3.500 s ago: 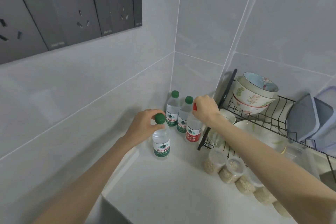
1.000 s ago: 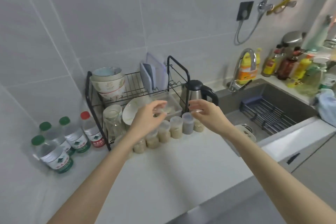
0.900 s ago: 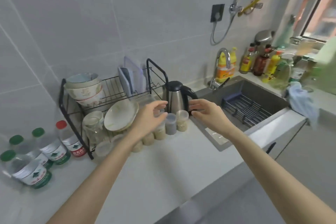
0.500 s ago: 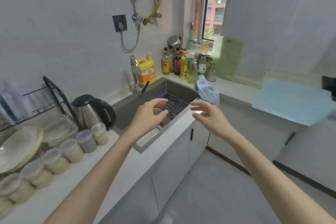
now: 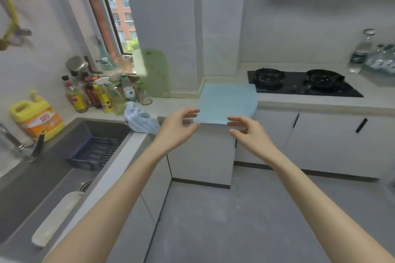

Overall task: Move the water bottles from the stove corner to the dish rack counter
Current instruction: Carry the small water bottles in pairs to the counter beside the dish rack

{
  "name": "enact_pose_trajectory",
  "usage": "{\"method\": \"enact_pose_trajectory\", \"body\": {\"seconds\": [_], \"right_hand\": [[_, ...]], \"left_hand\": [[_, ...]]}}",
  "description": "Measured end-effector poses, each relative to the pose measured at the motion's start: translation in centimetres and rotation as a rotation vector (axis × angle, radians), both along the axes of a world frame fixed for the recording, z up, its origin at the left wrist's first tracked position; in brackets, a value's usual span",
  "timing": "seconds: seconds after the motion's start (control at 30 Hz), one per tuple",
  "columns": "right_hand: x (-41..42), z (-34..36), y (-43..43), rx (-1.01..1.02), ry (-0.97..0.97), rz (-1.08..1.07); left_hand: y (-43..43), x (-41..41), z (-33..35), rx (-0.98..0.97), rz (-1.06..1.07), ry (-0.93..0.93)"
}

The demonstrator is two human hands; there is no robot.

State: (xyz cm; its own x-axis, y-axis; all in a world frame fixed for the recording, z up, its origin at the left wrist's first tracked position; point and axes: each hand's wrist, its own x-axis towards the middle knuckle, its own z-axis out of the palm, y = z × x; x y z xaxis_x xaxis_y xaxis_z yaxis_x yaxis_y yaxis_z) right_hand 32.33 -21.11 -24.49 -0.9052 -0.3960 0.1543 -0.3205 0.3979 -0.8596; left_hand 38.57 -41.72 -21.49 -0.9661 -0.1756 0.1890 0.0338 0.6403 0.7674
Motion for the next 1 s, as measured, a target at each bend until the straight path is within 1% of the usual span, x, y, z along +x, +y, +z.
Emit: {"method": "enact_pose_trajectory", "body": {"seconds": [0.17,0.3,0.6,0.77,1.0], "right_hand": [[-4.7,-0.1,5.1,0.001,-0.008,-0.158],[-10.0,0.1,8.8,0.007,0.006,-0.300],[-20.2,2.9,16.3,0.037,0.034,-0.564],[-24.3,3.7,21.3,0.043,0.070,-0.706],[-30.0,3.6,29.7,0.036,0.097,-0.859]], "left_hand": [[4.3,-8.1,-0.3,0.015,-0.137,-0.006],[7.5,-16.0,-0.3,0.022,-0.269,-0.025],[15.7,-32.7,1.3,0.092,-0.528,-0.021],[21.4,-39.8,2.3,0.093,-0.654,0.014],[31.1,-48.5,2.3,0.136,-0.803,-0.004]]}}
